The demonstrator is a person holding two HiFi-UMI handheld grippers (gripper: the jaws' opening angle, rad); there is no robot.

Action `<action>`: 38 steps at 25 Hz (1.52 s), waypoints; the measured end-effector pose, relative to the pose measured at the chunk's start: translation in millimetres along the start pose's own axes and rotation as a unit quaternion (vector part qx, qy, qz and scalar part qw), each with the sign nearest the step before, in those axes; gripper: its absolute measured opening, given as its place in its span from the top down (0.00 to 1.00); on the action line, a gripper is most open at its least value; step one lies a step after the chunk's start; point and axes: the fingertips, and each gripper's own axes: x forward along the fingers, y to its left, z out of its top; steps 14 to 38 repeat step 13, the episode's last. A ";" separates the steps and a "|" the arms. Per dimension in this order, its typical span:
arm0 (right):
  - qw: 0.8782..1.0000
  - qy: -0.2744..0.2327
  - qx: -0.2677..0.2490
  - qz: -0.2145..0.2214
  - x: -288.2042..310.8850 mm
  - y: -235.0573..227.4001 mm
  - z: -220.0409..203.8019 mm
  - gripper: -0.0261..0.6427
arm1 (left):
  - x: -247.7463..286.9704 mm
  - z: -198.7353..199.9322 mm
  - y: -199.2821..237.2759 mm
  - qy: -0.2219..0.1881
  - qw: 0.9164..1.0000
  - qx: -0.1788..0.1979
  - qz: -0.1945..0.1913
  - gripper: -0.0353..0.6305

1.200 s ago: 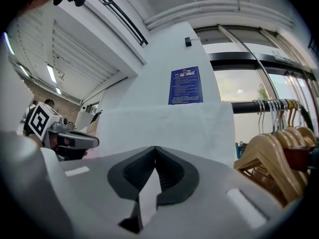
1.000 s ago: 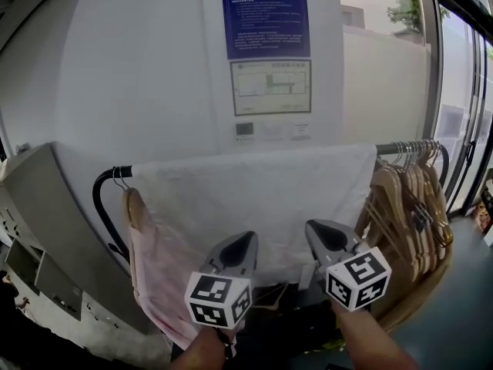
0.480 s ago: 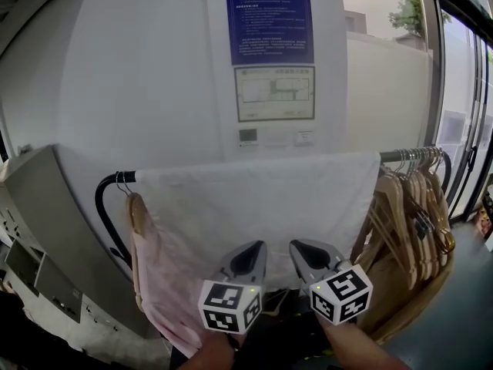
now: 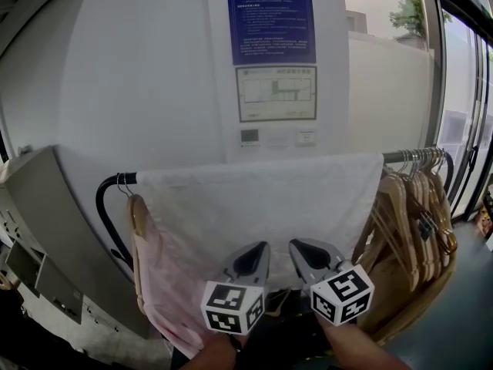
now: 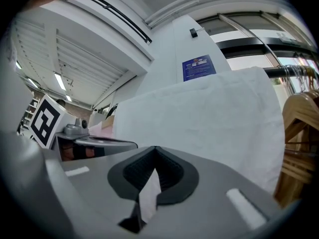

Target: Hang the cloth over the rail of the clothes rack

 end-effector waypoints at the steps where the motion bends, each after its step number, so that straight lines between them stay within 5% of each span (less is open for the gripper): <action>1: 1.000 -0.001 0.000 0.000 0.3 0.2 0.7 0.96 | 0.2 0.4 0.0 0.000 1.000 0.000 -0.001 0.94; 38: 1.000 -0.002 0.000 0.000 3.2 0.7 3.3 0.96 | 3.4 2.8 0.8 -0.002 1.000 0.001 -0.007 0.94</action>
